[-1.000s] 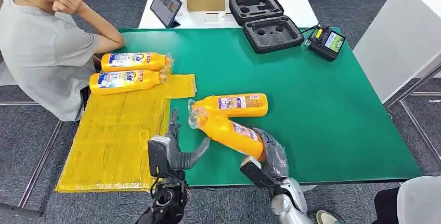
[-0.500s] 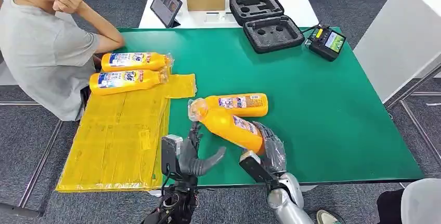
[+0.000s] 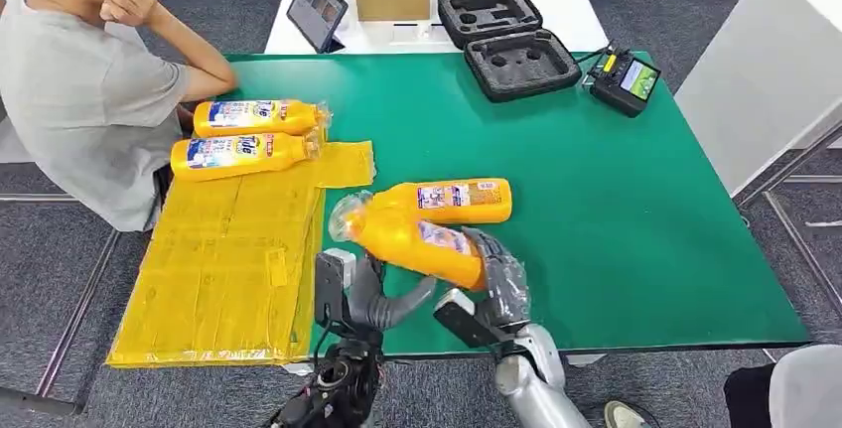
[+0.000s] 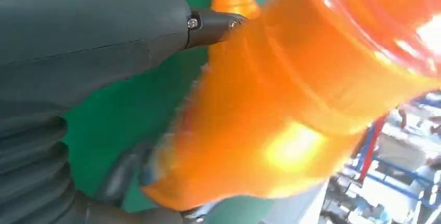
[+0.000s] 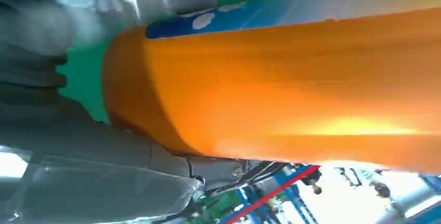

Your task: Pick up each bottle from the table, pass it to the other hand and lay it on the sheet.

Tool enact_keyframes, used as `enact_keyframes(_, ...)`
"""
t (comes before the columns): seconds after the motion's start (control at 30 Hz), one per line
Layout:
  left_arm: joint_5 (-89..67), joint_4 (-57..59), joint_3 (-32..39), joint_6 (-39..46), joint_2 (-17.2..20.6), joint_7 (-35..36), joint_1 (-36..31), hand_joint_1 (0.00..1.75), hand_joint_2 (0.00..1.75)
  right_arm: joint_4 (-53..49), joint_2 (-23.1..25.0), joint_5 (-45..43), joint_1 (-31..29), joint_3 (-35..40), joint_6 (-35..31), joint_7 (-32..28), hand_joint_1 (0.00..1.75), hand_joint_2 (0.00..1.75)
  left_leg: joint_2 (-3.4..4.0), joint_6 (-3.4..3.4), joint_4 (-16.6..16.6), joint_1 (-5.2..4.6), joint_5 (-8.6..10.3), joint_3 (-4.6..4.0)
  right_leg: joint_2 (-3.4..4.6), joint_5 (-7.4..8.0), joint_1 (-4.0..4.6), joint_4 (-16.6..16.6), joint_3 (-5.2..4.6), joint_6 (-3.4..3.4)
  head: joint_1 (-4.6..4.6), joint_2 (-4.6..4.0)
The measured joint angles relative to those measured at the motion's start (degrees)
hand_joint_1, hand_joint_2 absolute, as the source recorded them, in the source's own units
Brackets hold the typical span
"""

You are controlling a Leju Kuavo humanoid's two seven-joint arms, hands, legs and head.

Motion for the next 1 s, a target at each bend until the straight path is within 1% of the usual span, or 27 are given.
enact_keyframes(0.17,0.0,0.5,0.2,0.9,0.0,-0.7,-0.7,0.00,1.75,0.5,1.3,1.2,0.0,-0.5,-0.1,0.0,1.75,1.75,0.00,0.00,0.0,0.00,0.01,0.00,-0.01,0.00,-0.01,0.0,0.00,0.00,0.00,0.00)
enact_keyframes(0.47,0.1,0.9,0.2,1.4,-0.1,-0.9,-1.1,0.00,1.75,0.8,1.8,1.8,-0.1,-1.0,-0.1,0.0,1.75,1.75,0.00,0.00,0.0,-0.02,0.01,-0.01,-0.01,0.00,-0.02,0.0,0.00,0.00,0.00,0.00)
enact_keyframes(0.53,0.7,1.0,0.3,2.2,-0.3,-1.2,-1.2,0.00,1.75,0.9,2.1,3.1,-0.1,-1.5,-0.1,-0.2,1.75,1.75,0.00,0.00,0.0,-0.02,0.01,-0.02,-0.01,0.00,-0.03,0.0,0.00,0.00,0.00,0.00)
enact_keyframes(0.57,1.4,1.2,0.4,2.4,-0.5,-1.2,-1.3,0.00,1.75,0.9,2.5,4.7,-0.2,-2.0,-0.1,-0.3,1.75,1.75,0.00,0.00,0.0,-0.02,0.01,-0.02,-0.01,0.00,-0.02,0.0,0.00,0.00,0.00,0.00)
enact_keyframes(0.6,3.4,1.6,0.8,1.7,-0.7,-0.1,-1.7,0.00,1.75,0.9,3.5,9.4,-0.4,-4.4,-0.3,-1.2,1.75,1.75,0.00,0.00,0.0,-0.02,0.01,-0.01,-0.01,0.00,-0.02,0.0,-0.01,0.00,0.00,0.00)
enact_keyframes(0.63,6.1,1.8,0.9,0.1,-1.1,2.9,-2.1,0.00,1.75,0.7,5.1,14.6,-0.8,-8.8,-0.3,-3.0,1.75,1.75,0.00,0.00,0.0,-0.01,0.01,-0.01,-0.01,0.00,-0.01,0.0,0.00,0.00,0.00,0.00)
enact_keyframes(0.67,6.9,1.8,0.8,-0.1,-1.4,3.7,-2.3,0.00,1.75,0.4,5.9,16.2,-0.9,-10.7,-0.3,-3.3,1.75,1.75,0.00,0.00,0.0,-0.01,0.02,-0.01,0.00,0.01,-0.01,0.0,0.00,0.00,0.00,0.00)
enact_keyframes(0.87,11.2,2.2,0.9,-0.4,-2.0,4.9,-3.6,0.00,1.75,-0.7,8.6,20.8,-1.0,-13.4,-0.5,-3.2,1.75,1.75,0.00,0.00,0.0,-0.01,0.03,-0.01,-0.01,0.00,-0.01,0.0,-0.01,0.00,0.00,0.00)
enact_keyframes(1.0,12.3,2.2,1.1,-0.8,-2.1,5.1,-4.0,0.00,1.75,-1.5,9.8,21.7,-0.8,-13.6,-0.5,-3.2,1.75,1.75,0.01,0.00,0.0,-0.01,0.03,-0.01,0.00,0.00,-0.02,0.0,-0.02,0.00,0.00,0.00)
